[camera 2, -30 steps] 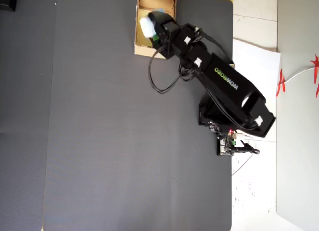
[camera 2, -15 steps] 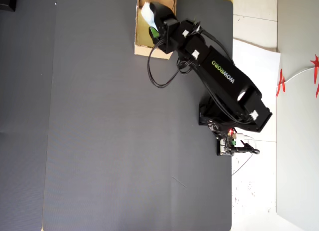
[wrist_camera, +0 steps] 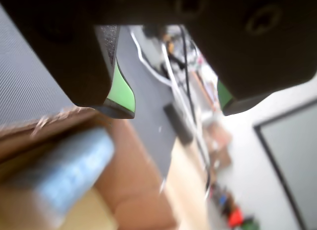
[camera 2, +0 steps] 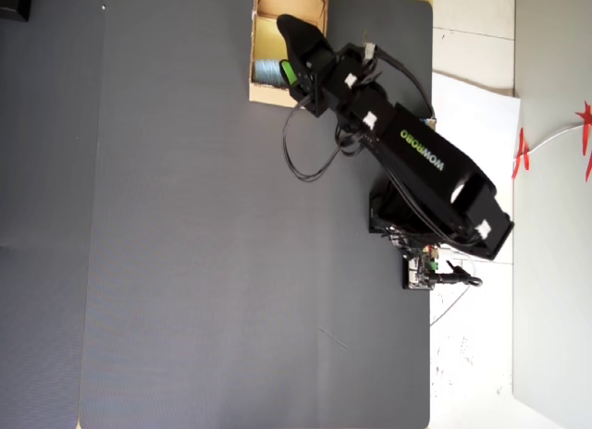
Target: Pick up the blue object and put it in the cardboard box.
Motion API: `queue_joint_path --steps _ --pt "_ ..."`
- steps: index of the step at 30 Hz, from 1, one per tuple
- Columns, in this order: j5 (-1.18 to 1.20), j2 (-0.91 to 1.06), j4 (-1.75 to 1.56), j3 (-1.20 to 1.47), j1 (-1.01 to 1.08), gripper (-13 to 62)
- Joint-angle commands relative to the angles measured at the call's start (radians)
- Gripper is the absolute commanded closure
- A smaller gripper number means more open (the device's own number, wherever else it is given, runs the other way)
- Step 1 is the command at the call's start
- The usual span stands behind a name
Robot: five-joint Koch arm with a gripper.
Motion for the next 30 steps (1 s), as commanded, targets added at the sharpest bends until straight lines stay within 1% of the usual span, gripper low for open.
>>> queue_joint_path --steps 1,3,8,12,15,17,22,30 --pt "0.091 0.066 -0.179 -0.017 -0.051 15.6" --pt "0.092 0.109 -0.239 0.034 -0.112 15.6" --pt "0.109 0.213 -0.252 0.141 -0.242 15.6" --pt "0.178 0.325 -0.270 0.281 -0.376 15.4" --pt "0.258 0.396 -0.370 0.439 -0.462 15.3" --pt "0.276 0.439 -0.377 0.512 -0.508 15.3" --pt "0.279 0.497 -0.376 0.661 -0.606 15.4" --pt "0.284 0.500 -0.367 0.854 -0.695 15.2"
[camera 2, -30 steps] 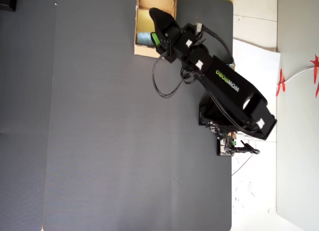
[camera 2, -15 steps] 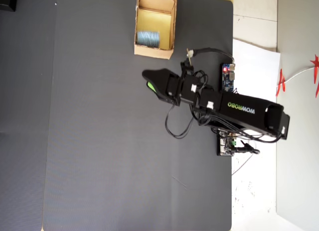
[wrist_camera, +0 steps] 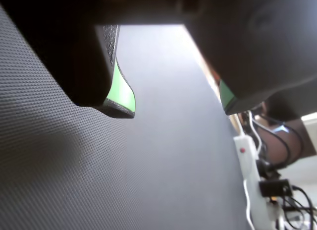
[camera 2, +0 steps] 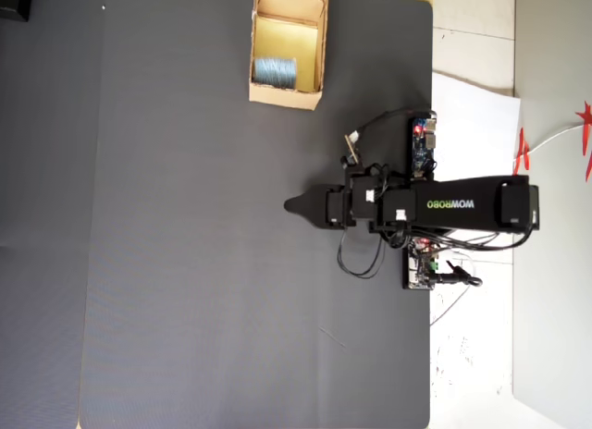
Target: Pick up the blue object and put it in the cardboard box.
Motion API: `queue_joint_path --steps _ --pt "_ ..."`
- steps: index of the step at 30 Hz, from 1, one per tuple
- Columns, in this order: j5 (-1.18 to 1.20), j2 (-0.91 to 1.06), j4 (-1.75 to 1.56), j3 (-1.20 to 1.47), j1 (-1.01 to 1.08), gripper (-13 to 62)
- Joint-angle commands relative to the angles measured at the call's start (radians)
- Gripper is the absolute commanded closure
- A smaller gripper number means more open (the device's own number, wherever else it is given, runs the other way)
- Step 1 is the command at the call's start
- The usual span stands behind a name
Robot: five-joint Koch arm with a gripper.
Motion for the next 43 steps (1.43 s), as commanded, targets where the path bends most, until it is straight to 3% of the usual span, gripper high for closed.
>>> queue_joint_path --steps 1,14,43 --pt "0.040 0.089 -0.061 0.040 -0.012 15.2" --pt "0.037 0.080 0.273 0.040 -0.021 15.2" --pt "0.028 0.081 0.275 0.040 -0.020 15.3"
